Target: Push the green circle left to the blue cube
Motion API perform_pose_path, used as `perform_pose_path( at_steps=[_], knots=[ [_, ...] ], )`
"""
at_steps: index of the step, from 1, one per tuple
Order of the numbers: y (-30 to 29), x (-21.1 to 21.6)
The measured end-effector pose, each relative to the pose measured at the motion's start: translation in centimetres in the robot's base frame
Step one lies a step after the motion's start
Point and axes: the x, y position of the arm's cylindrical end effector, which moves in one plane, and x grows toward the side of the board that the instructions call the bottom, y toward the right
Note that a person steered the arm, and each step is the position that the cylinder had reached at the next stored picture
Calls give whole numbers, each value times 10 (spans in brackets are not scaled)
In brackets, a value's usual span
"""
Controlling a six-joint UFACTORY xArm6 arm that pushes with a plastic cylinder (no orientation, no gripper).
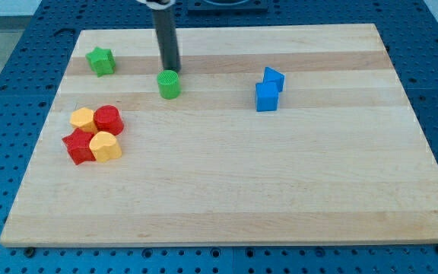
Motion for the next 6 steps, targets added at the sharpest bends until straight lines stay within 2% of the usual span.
perform_pose_path(
  at_steps=[1,2,3,5,6],
  knots=[
    [-57,9],
    [-75,37],
    [-46,43],
    [49,45],
    [47,45]
  ],
)
